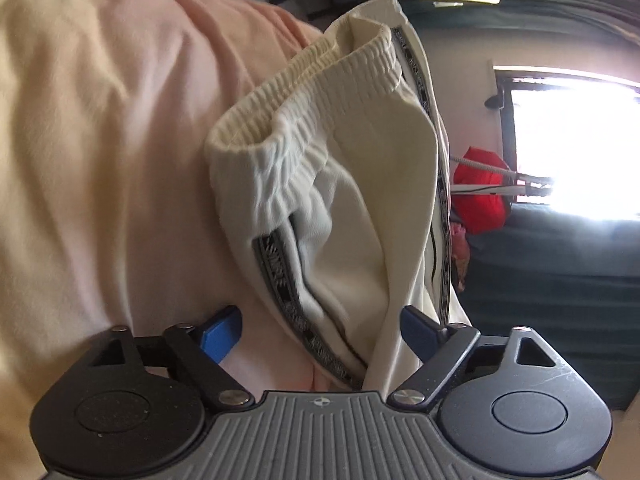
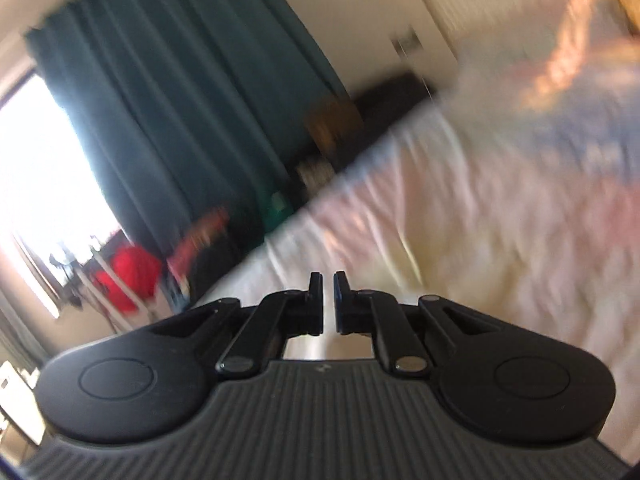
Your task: Fold clothes
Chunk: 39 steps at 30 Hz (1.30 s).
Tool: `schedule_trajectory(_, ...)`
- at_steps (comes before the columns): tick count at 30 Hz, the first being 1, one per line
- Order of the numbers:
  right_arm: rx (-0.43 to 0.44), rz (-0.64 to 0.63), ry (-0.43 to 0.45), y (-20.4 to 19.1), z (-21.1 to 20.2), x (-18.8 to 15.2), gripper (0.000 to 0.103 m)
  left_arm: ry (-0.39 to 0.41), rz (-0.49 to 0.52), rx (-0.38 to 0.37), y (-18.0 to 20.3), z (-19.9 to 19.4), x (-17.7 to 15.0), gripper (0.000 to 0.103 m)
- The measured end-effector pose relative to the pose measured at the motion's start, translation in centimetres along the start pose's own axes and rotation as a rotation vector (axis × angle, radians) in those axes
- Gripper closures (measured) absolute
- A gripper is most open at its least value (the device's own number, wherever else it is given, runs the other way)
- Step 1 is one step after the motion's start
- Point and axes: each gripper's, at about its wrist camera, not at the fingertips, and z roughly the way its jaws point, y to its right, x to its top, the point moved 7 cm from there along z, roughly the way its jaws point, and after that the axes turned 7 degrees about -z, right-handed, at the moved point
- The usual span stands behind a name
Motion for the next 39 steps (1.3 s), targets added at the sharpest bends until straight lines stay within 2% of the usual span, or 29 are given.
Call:
schedule_trajectory(2, -0.022, 0.061, -0.095, 1.2, 0.9, -1.1, 0.092, 0.007, 0.005, 0.006, 0.1, 0.5, 0.5, 0.038)
schedule_trajectory(3, -0.002, 0.099, -0.139, 1.7, 1.4, -1.6, 0.092, 0.017, 0.006, 0.012, 0.1, 0.7, 0.7, 0.048)
schedule_trajectory(4, 0.025, 0.133, -0.18, 1.9, 2.0, -2.0, 0.092, 0.03, 0.015, 0.021, 0.1, 0.7, 0.9, 0.062)
schedule_trajectory(5, 0.044, 0.162, -0.21, 2.2, 2.5, -2.4, 0.092, 0.046, 0.027, 0.031, 0.1, 0.7, 1.0, 0.072)
schedule_trajectory(6, 0.052, 0.178, -0.227, 2.5, 2.8, -2.7, 0.091, 0.061, 0.039, 0.041, 0.2, 0.6, 1.2, 0.087)
schedule_trajectory(7, 0.054, 0.18, -0.238, 2.6, 2.9, -2.9, 0.086, 0.077, 0.071, 0.031, 0.7, 0.3, 1.3, 0.09)
schedule_trajectory(8, 0.05, 0.181, -0.246, 2.7, 2.9, -3.2, 0.072, 0.094, 0.108, 0.015, 1.4, -0.2, 1.4, 0.091)
schedule_trajectory(9, 0.045, 0.189, -0.249, 2.7, 2.9, -3.6, 0.048, 0.118, 0.176, 0.001, 2.5, -1.0, 1.3, 0.091)
schedule_trajectory(11, 0.044, 0.234, -0.253, 3.1, 2.7, -4.1, 0.028, 0.195, 0.321, -0.049, 5.1, -3.5, 0.6, 0.092)
schedule_trajectory(13, 0.05, 0.299, -0.27, 3.6, 2.6, -4.8, 0.028, 0.272, 0.411, -0.146, 7.3, -6.2, -0.2, 0.092)
schedule_trajectory(16, 0.076, 0.419, -0.334, 4.7, 3.6, -6.1, 0.027, 0.366, 0.399, -0.233, 8.1, -8.4, 0.0, 0.092)
schedule_trajectory(18, 0.063, 0.449, -0.343, 5.3, 4.5, -6.7, 0.027, 0.434, 0.395, -0.213, 7.8, -9.1, 0.8, 0.092)
schedule_trajectory(22, 0.027, 0.42, -0.305, 6.1, 6.7, -6.5, 0.029, 0.441, 0.337, -0.172, 6.8, -8.3, 2.1, 0.092)
schedule_trajectory(25, 0.044, 0.409, -0.255, 6.3, 8.2, -6.3, 0.044, 0.444, 0.313, -0.13, 6.2, -7.8, 2.5, 0.092)
schedule_trajectory(26, 0.048, 0.402, -0.241, 6.2, 8.5, -6.2, 0.059, 0.442, 0.305, -0.119, 5.6, -7.9, 2.9, 0.092)
schedule_trajectory(27, 0.045, 0.392, -0.22, 6.1, 8.5, -6.0, 0.082, 0.439, 0.298, -0.111, 5.2, -8.0, 3.2, 0.092)
schedule_trajectory(28, 0.034, 0.377, -0.19, 5.9, 8.2, -5.5, 0.091, 0.437, 0.291, -0.104, 4.8, -8.1, 3.4, 0.092)
schedule_trajectory(33, -0.019, 0.303, -0.03, 5.0, 6.0, -2.9, 0.097, 0.434, 0.276, -0.098, 3.6, -8.9, 3.8, 0.092)
schedule_trajectory(36, -0.053, 0.256, 0.119, 5.2, 2.9, -0.2, 0.097, 0.457, 0.277, -0.155, 3.9, -10.2, 3.1, 0.092)
schedule_trajectory(39, -0.128, 0.239, 0.159, 6.5, 0.9, 0.9, 0.097, 0.496, 0.278, -0.207, 4.7, -11.7, 2.3, 0.092)
